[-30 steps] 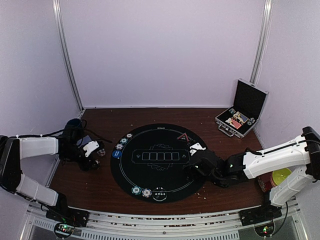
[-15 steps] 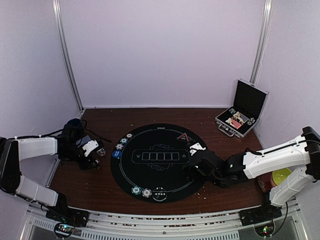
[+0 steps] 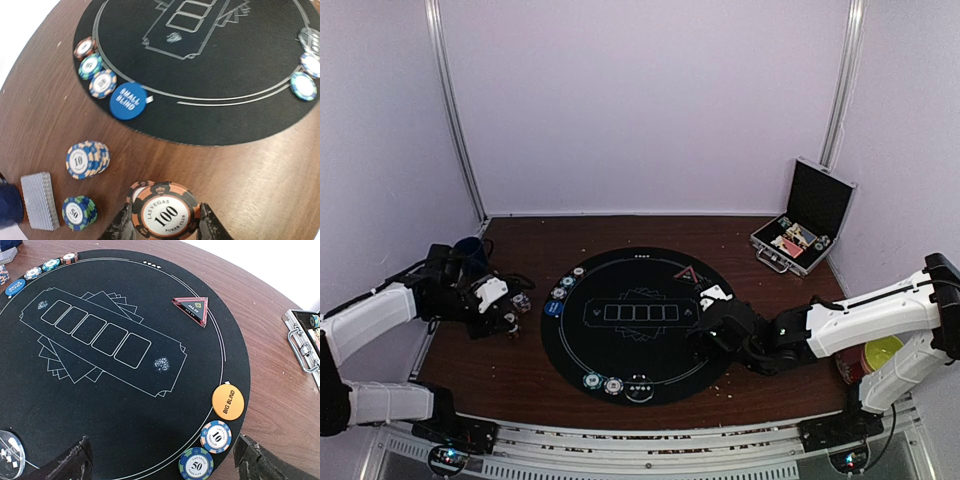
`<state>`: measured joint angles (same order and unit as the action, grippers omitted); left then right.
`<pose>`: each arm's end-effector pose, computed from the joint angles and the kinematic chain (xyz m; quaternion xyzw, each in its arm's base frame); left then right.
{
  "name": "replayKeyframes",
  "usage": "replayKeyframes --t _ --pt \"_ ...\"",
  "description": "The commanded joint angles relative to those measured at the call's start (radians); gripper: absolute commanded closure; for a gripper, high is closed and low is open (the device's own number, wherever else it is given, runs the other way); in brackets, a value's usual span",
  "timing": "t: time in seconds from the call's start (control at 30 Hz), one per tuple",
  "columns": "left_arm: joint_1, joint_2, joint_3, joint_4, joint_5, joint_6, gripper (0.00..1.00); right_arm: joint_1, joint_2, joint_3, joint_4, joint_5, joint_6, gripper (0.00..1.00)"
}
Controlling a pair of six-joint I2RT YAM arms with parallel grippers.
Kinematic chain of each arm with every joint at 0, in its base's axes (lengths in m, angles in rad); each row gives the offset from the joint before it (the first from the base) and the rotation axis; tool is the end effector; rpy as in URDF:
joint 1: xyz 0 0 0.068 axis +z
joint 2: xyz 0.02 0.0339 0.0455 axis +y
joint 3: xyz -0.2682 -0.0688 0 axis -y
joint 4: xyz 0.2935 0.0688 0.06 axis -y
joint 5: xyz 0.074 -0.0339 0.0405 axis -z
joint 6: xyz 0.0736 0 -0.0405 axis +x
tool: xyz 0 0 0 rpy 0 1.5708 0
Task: Distribute texas hold em gaming equipment
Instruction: Pick up the pile of poker chips from the pile of poker chips, then place the pile of poker chips at the dealer area.
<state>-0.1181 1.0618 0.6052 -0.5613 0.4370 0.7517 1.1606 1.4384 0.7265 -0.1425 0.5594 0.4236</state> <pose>0.2476 -0.0608 0.1524 0.4493 0.8268 -0.1152 0.3182 0.1696 0.2922 0.1302 -0.2340 0.8746 0.0583 0.4207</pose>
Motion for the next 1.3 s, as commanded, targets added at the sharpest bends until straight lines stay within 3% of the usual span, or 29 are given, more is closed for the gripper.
replayKeyframes --t 0.0,0.43,1.0,1.27 --pt "-0.048 -0.049 -0.019 -0.055 0.075 0.108 0.72 0.006 -0.024 0.008 -0.001 0.044 -0.006 0.00" --pt "-0.232 0.041 0.022 -0.003 0.165 0.095 0.74 0.006 -0.016 0.007 0.001 0.073 -0.016 0.00" --pt "-0.540 0.273 0.055 0.179 0.005 -0.006 0.75 0.004 -0.001 0.008 0.008 0.096 -0.029 0.00" --pt "-0.601 0.384 0.086 0.221 -0.068 -0.020 0.75 0.004 0.006 0.010 0.007 0.092 -0.028 0.00"
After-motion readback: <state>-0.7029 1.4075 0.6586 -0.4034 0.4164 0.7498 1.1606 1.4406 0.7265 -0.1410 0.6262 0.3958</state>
